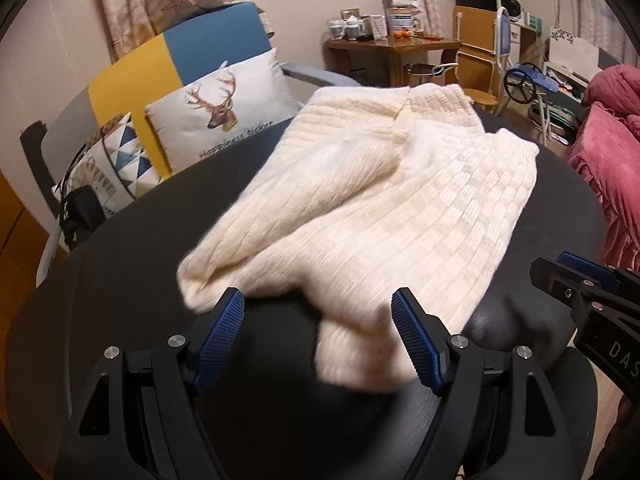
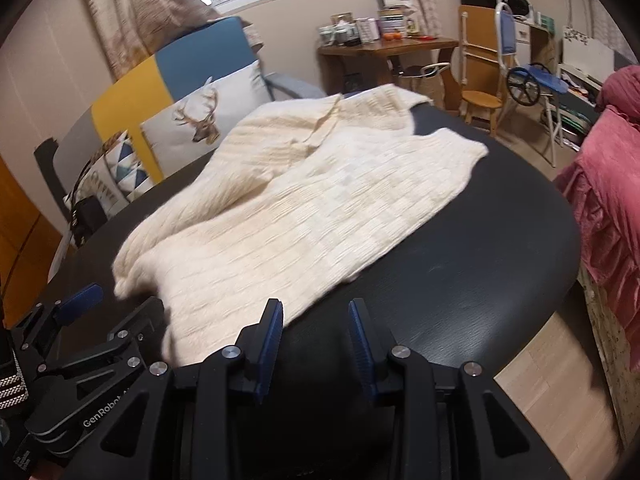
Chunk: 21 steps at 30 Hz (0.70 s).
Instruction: Fold clothes
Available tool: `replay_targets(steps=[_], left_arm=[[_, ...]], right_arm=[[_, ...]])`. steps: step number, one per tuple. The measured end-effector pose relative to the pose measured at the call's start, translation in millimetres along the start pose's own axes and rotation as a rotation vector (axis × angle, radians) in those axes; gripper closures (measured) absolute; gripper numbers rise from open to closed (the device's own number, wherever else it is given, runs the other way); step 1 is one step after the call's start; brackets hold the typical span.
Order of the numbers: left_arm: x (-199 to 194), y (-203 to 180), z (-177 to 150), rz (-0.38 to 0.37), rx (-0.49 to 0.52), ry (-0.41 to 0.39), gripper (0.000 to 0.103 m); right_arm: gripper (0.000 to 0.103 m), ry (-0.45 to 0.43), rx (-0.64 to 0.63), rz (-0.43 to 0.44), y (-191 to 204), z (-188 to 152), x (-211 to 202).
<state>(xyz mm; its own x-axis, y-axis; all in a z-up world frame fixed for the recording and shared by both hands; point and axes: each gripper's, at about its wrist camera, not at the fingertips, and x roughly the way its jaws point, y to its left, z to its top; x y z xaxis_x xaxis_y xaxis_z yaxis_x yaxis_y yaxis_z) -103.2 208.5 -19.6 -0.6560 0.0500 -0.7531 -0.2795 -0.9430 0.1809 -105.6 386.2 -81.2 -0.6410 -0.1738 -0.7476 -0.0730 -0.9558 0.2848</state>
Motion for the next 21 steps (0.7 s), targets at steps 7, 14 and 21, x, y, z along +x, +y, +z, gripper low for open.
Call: replay_targets(steps=[7, 14, 21], left_arm=[[36.6, -19.5, 24.9, -0.031, 0.066, 0.013, 0.024], [76.2, -32.8, 36.1, -0.011, 0.137, 0.011, 0.024], [101.0, -40.0, 40.0, 0.031, 0.153, 0.033, 0.024]], right_arm=[[0.069, 0.0, 0.042, -0.013, -18.0, 8.2, 6.5], [0.069, -0.009, 0.078, -0.015, -31.6, 11.0, 9.4], [0.069, -0.004, 0.118, -0.018, -46.9, 10.0, 13.2]])
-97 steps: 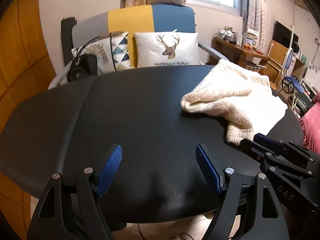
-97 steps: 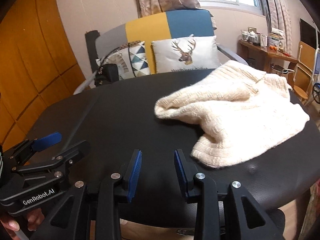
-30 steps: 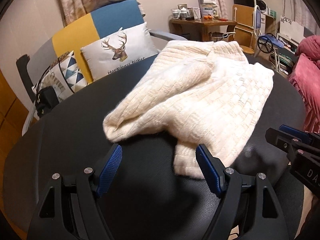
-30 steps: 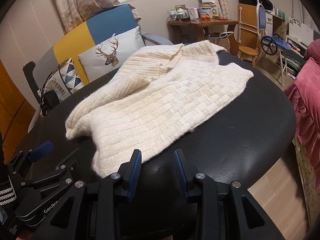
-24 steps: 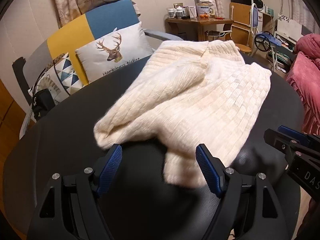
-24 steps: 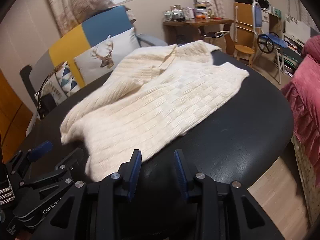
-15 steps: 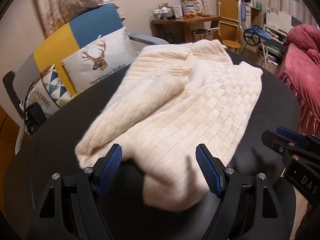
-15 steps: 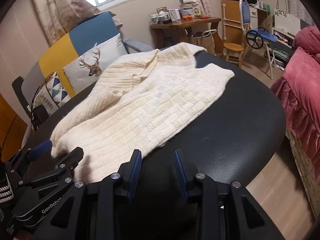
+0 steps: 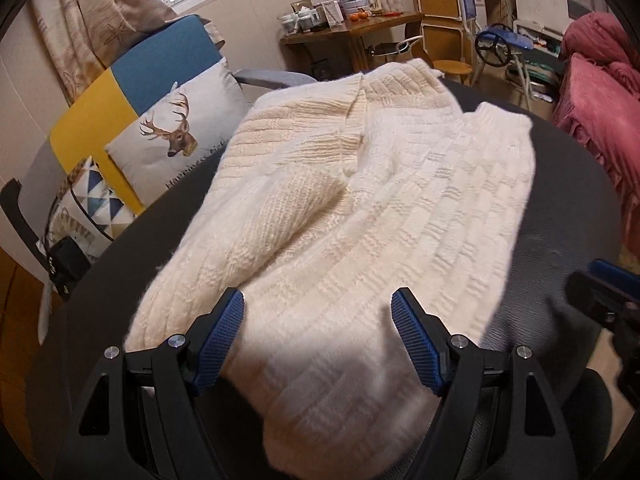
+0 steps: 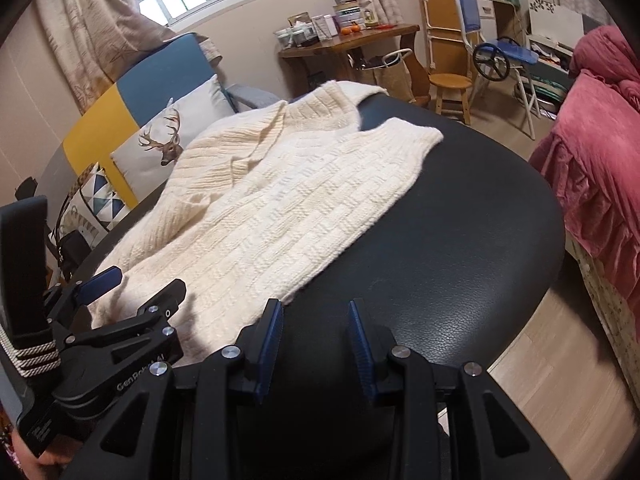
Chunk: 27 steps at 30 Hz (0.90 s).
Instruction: Fold clothes
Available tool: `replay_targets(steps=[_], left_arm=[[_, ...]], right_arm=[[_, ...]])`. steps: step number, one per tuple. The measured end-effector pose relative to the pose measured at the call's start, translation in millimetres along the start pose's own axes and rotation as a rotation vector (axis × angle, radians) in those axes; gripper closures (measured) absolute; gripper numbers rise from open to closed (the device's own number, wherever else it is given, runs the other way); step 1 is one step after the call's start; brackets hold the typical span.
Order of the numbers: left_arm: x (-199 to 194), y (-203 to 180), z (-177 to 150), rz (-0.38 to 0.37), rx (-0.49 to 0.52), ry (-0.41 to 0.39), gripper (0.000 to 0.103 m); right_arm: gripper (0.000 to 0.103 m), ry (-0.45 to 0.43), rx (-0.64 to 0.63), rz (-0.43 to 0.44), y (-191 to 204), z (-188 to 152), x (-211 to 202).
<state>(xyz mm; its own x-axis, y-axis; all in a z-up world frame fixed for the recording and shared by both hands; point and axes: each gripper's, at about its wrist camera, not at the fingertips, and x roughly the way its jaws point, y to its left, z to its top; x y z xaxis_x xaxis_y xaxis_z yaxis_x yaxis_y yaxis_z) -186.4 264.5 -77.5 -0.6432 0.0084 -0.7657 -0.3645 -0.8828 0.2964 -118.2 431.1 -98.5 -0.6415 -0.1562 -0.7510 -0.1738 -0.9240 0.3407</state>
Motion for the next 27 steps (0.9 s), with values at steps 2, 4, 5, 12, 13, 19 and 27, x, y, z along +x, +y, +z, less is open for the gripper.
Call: replay_targets(steps=[2, 4, 5, 12, 13, 19, 27], left_arm=[[11.6, -1.9, -0.5, 0.027, 0.023, 0.017, 0.024], [24.3, -3.0, -2.1, 0.047, 0.047, 0.039, 0.024], [30.6, -3.6, -3.0, 0.056, 0.058, 0.051, 0.024], [50.0, 5.0, -6.9, 0.019, 0.015, 0.084, 0.019], [52.8, 8.4, -6.5, 0.0, -0.006, 0.091, 0.019], [64.4, 14.9, -5.6, -0.074, -0.031, 0.132, 0.023], [50.3, -9.9, -11.9, -0.075, 0.113, 0.12, 0.068]], right_arm=[[0.069, 0.001, 0.003, 0.002, -1.2, 0.3, 0.9], [0.069, -0.001, 0.003, 0.006, -1.4, 0.3, 1.3], [0.069, 0.0, 0.004, 0.008, -1.8, 0.2, 2.0], [0.069, 0.02, 0.011, 0.012, -4.1, -2.8, 8.7], [0.069, 0.022, 0.012, 0.013, -4.0, -3.3, 9.6], [0.069, 0.024, -0.011, 0.021, 3.5, -0.9, 11.7], [0.069, 0.017, -0.01, 0.029, 5.5, 5.3, 8.3]])
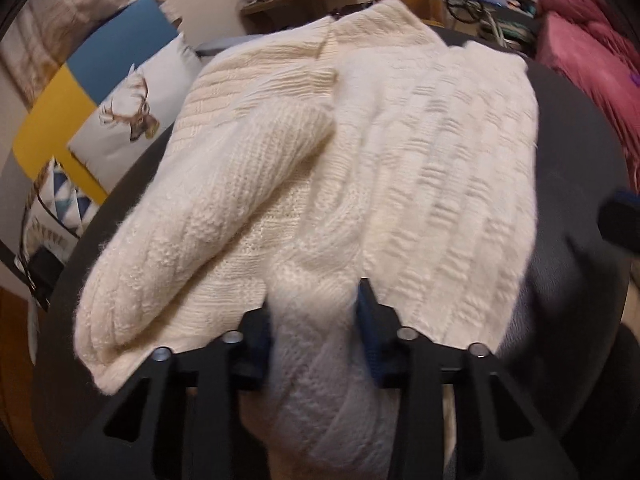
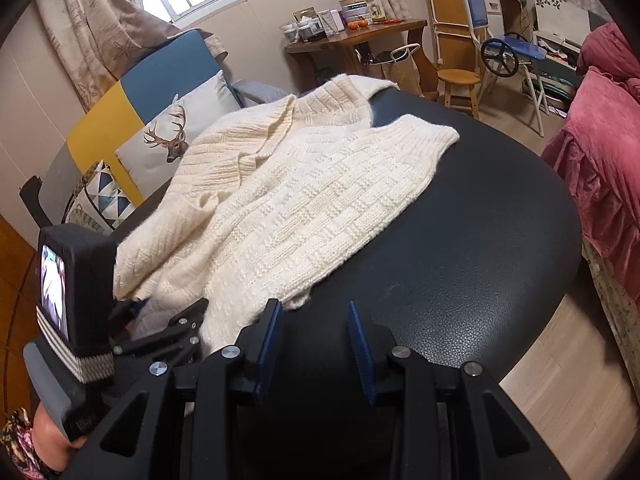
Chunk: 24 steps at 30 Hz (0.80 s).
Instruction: Fold clothes
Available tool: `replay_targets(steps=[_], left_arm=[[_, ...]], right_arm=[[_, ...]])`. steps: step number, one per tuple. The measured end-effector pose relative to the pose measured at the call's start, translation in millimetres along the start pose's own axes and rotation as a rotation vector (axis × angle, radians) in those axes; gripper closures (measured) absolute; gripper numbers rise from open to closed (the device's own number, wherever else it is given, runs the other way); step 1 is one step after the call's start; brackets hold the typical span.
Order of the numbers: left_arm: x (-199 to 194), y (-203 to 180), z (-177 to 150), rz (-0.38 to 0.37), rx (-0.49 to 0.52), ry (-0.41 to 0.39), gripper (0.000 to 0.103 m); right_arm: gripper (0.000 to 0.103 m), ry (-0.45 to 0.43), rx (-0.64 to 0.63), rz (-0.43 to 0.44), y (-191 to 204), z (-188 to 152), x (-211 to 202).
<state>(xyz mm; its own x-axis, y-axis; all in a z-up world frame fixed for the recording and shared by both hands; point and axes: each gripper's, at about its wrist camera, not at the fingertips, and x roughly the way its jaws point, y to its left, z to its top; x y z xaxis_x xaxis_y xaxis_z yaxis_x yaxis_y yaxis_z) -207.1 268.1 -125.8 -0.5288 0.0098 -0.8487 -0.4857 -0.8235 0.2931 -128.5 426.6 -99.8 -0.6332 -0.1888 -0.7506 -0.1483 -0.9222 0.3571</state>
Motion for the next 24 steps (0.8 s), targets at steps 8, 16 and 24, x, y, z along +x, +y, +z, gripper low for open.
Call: replay_targets(steps=[8, 16, 24], left_arm=[[-32.5, 16.0, -49.4, -0.045, -0.067, -0.013, 0.071], [-59.6, 24.0, -93.8, -0.091, -0.109, -0.015, 0.071], [-66.6, 27.0, -110.1, -0.108, -0.128, -0.046, 0.071]], right_arm=[[0.069, -0.012, -0.044, 0.032, 14.6, 15.1, -6.1], [0.069, 0.049, -0.134, 0.051, 61.5, 31.9, 28.0], [0.068, 0.18, -0.236, -0.092, 71.4, 22.3, 65.8]])
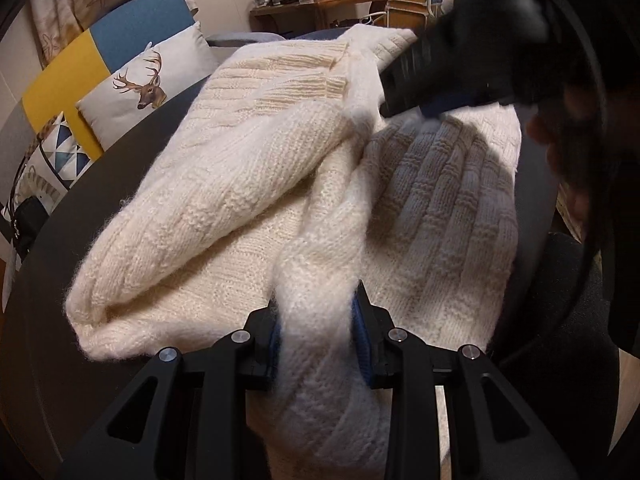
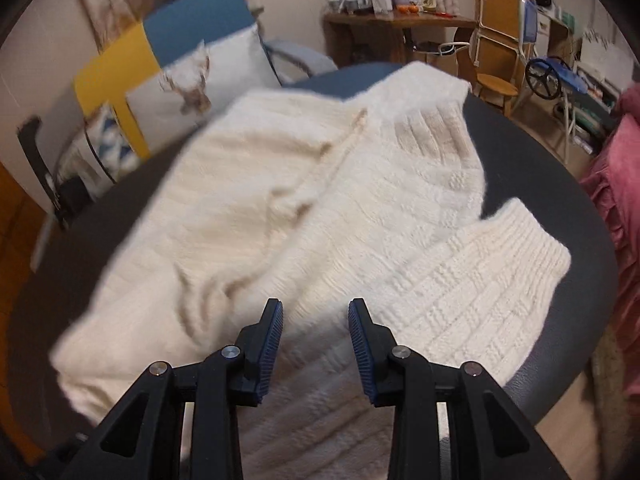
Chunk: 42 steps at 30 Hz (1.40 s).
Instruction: Fold clothes
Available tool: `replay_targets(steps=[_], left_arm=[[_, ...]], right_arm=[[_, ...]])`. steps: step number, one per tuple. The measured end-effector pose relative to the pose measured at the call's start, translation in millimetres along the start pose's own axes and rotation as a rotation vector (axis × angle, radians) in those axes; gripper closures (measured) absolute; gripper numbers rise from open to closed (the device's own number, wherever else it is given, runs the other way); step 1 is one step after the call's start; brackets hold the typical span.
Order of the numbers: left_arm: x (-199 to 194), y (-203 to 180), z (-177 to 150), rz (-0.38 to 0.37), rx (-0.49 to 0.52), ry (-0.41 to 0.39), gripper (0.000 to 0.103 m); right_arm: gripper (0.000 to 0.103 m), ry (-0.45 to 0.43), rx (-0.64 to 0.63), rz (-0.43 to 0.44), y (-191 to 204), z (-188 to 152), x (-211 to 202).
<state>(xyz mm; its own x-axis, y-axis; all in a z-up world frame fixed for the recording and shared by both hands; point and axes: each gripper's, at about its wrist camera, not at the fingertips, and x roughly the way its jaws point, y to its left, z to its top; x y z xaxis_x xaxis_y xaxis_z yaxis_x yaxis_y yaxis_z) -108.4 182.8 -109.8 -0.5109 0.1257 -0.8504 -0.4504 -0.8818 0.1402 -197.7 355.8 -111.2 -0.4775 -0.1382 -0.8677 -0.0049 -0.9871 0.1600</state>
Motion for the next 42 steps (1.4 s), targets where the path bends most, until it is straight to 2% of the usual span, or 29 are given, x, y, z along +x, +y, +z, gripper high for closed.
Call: replay_targets(steps=[1, 4, 7, 10, 12, 13, 14, 16, 19, 22, 26, 32, 36, 39, 40, 41, 42], left_arm=[[-0.3, 0.7, 0.0, -0.001, -0.003, -0.005, 0.07], [-4.7, 3.9, 1.8, -0.01, -0.019, -0.022, 0.067], [-21.5, 9.8, 10.7, 0.006, -0.01, -0.08, 0.065], [-36.8, 21.5, 22.7, 0.088, 0.031, -0.17, 0.062], [-42.4, 29.9, 33.7, 0.171, 0.059, -0.22, 0.051], [-44.2, 34.8, 39.5, 0.207, 0.072, -0.243, 0.036], [-40.0, 43.1, 46.4, 0.213, 0.08, -0.248, 0.023], [-30.6, 48.9, 54.4, 0.216, 0.105, -0.232, 0.02], [-9.4, 50.0, 64.3, 0.214, 0.166, -0.164, 0.02], [11.6, 54.4, 69.6, 0.15, 0.17, -0.096, 0.02], [51.4, 58.7, 78.3, 0.025, 0.133, 0.046, 0.02], [74.6, 86.4, 79.2, -0.14, -0.06, 0.098, 0.018], [75.7, 84.7, 77.1, -0.142, -0.05, 0.095, 0.021], [74.2, 81.4, 77.8, -0.129, -0.047, 0.095, 0.033], [72.5, 80.5, 78.0, -0.113, -0.042, 0.089, 0.044], [70.7, 79.7, 78.1, -0.095, -0.035, 0.083, 0.061], [68.8, 79.5, 78.7, -0.06, -0.019, 0.079, 0.068]], right_arm=[[0.067, 0.02, -0.044, -0.018, 4.1, -2.5, 4.6], [0.066, -0.002, -0.211, -0.105, 22.9, -10.6, 10.4], [0.065, -0.017, -0.205, -0.103, 21.4, -12.3, 11.1], [0.065, -0.035, -0.157, -0.056, 11.1, -13.5, 12.3], [0.065, -0.049, -0.16, -0.044, 9.1, -13.5, 13.8], [0.065, -0.053, -0.166, -0.045, 9.4, -12.4, 14.5], [0.065, -0.055, -0.172, -0.048, 9.9, -13.1, 14.2], [0.065, -0.055, -0.178, -0.048, 10.2, -14.7, 13.3], [0.065, -0.046, -0.179, -0.038, 9.2, -14.9, 13.0], [0.065, -0.04, -0.176, -0.026, 8.4, -16.5, 11.7], [0.065, -0.037, -0.171, -0.013, 6.2, -16.3, 11.5], [0.064, -0.039, -0.162, 0.007, 3.7, -15.2, 13.0], [0.064, -0.043, -0.16, 0.007, 3.8, -15.7, 12.6], [0.064, -0.044, -0.156, 0.011, 2.5, -15.5, 12.4], [0.064, -0.044, -0.156, 0.011, 2.4, -15.5, 12.4], [0.064, -0.044, -0.156, 0.011, 2.3, -15.5, 12.4], [0.064, -0.045, -0.155, 0.012, 2.2, -15.9, 12.2]])
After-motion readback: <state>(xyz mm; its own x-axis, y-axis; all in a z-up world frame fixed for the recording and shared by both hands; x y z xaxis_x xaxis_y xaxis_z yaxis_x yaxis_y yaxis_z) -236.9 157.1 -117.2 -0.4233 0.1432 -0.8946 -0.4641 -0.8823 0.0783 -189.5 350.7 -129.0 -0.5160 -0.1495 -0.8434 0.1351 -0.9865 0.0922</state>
